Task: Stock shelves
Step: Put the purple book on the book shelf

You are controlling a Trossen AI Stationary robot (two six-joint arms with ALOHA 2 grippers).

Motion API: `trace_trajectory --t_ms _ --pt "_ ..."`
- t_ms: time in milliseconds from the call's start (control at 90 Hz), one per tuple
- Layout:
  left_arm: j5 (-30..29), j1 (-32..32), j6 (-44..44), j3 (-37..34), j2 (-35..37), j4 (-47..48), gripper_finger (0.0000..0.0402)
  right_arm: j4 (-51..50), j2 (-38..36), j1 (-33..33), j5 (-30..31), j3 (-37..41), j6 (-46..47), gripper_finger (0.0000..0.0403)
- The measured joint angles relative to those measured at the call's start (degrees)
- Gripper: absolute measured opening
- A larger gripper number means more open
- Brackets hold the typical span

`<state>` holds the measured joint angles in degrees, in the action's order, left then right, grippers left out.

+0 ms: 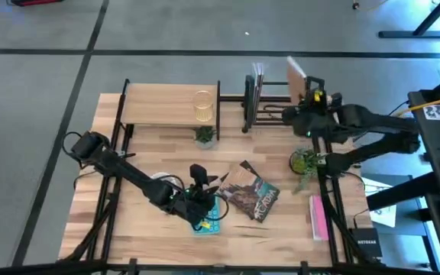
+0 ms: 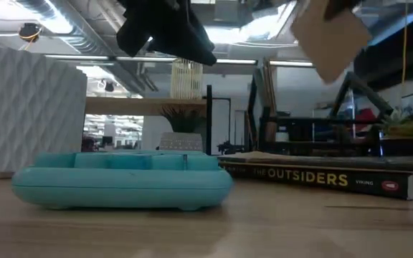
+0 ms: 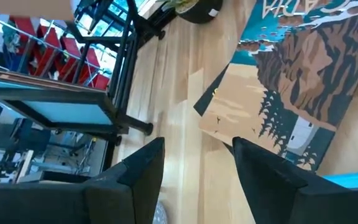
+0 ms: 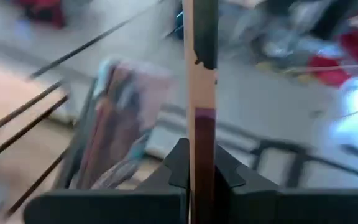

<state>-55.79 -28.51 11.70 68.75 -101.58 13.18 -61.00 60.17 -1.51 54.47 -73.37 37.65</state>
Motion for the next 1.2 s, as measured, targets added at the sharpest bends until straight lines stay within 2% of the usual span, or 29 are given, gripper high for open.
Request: trace_trajectory --t_ms 78,167,267,333,389,500,556,856,1200 --pt "0.3 0.1 0.1 0.0 0.0 -0.1 0.0178 16.9 -3.8 -3.6 -5.8 5.8 -9.5 0.0" --pt "0.5 0.1 0.2 0.0 0.0 0.0 0.0178 29.2 -6.0 -8.6 -6.8 10.8 -13.6 0.0" --pt "0.5 0.1 0.2 0.0 0.0 -0.1 0.0178 32.8 -6.1 -14.8 -3.3 14.4 -11.9 0.0" --pt "0.7 0.1 0.0 0.0 0.0 -0.1 0.0178 33.9 -5.1 -18.9 -3.3 16.4 -9.4 0.0" --pt "0.7 0.1 0.0 0.0 0.0 -0.1 0.0178 36.3 -3.8 -22.6 -6.5 18.3 -9.0 0.0" --pt "0.8 0.1 -0.8 0.0 0.0 0.0 0.0178 43.4 0.1 -28.9 -16.8 21.8 -9.4 0.0" --pt "0.8 0.1 -1.0 0.0 0.0 -0.1 0.0178 44.7 2.3 -30.8 -18.6 22.3 -9.1 0.0" --pt "1.2 0.1 -2.0 0.0 0.0 -0.1 0.0178 52.0 12.4 -32.9 -21.6 22.3 -7.5 0.0" --pt "1.9 0.1 -2.3 0.0 0.0 -0.1 0.0178 52.0 14.0 -33.0 -25.8 22.3 -6.4 0.0012"
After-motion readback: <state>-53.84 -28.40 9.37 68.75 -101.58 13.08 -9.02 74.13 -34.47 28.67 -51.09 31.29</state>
